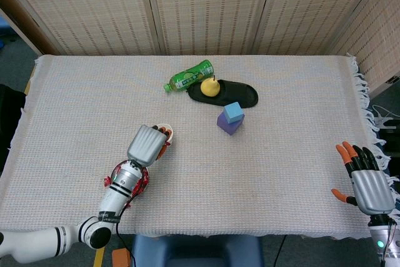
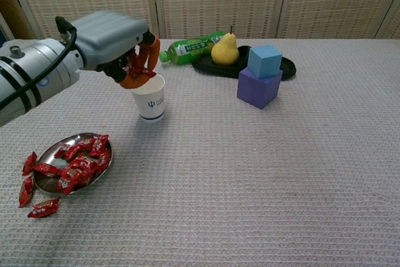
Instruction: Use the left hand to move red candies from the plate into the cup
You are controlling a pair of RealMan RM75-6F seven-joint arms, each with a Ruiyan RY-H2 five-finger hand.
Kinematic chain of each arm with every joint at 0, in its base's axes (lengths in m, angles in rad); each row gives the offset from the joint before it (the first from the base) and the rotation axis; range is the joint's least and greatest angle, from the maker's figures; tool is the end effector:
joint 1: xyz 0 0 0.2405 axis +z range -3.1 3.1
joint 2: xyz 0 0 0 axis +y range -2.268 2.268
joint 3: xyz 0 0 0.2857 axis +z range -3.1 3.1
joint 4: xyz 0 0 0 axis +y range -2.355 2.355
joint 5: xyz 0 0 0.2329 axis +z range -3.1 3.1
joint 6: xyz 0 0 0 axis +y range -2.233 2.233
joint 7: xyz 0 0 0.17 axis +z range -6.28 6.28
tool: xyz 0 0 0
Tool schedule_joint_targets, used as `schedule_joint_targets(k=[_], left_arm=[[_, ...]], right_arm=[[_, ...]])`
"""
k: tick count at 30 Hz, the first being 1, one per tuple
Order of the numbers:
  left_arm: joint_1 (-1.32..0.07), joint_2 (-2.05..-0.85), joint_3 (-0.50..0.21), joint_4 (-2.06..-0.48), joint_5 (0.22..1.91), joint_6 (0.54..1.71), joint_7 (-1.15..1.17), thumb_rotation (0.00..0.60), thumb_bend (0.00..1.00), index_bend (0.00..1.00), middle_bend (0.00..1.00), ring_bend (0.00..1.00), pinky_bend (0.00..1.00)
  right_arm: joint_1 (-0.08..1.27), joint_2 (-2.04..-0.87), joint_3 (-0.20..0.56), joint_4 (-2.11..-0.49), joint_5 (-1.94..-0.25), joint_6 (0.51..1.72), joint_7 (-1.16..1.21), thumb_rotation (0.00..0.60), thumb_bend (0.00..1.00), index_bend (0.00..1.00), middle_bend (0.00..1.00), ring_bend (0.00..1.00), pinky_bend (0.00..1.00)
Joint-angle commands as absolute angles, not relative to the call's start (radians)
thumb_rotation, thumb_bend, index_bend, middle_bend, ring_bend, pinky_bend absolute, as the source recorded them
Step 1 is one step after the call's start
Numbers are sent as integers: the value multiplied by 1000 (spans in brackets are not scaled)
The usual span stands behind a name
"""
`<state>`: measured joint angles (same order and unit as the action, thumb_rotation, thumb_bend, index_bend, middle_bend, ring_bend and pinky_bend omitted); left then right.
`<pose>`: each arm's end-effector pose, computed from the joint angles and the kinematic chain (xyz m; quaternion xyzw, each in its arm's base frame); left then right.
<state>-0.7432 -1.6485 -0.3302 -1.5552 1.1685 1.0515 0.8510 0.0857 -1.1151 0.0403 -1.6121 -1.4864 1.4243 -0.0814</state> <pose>-0.0849 0.3918 -0.0410 -0.7590 -0.1995 -0.3768 0.4921 -0.3536 -0.2089 0.1423 0.6197 -0.3848 0.3418 0.5925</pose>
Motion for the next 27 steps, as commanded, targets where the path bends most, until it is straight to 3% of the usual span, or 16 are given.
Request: schedule_joint_targets(k=[1, 16, 27], left_arm=[[-787, -1675, -353, -1505, 1130, 1027, 855, 600, 428, 625, 603, 580, 976], [-887, -1743, -333, -1303, 1061, 1005, 797, 600, 427, 620, 601, 578, 975], [-894, -1757, -279, -1239, 1064, 1013, 773, 600, 427, 531, 574, 566, 934]], right_arm=[[85, -1113, 42, -1611, -1482, 1424, -78, 600, 0, 0, 0, 0, 0], [85, -1108, 47, -1608, -1459, 1412, -71, 600, 0, 0, 0, 0, 0], [84, -1105, 46, -1610, -1462, 1413, -66, 600, 0, 0, 0, 0, 0]])
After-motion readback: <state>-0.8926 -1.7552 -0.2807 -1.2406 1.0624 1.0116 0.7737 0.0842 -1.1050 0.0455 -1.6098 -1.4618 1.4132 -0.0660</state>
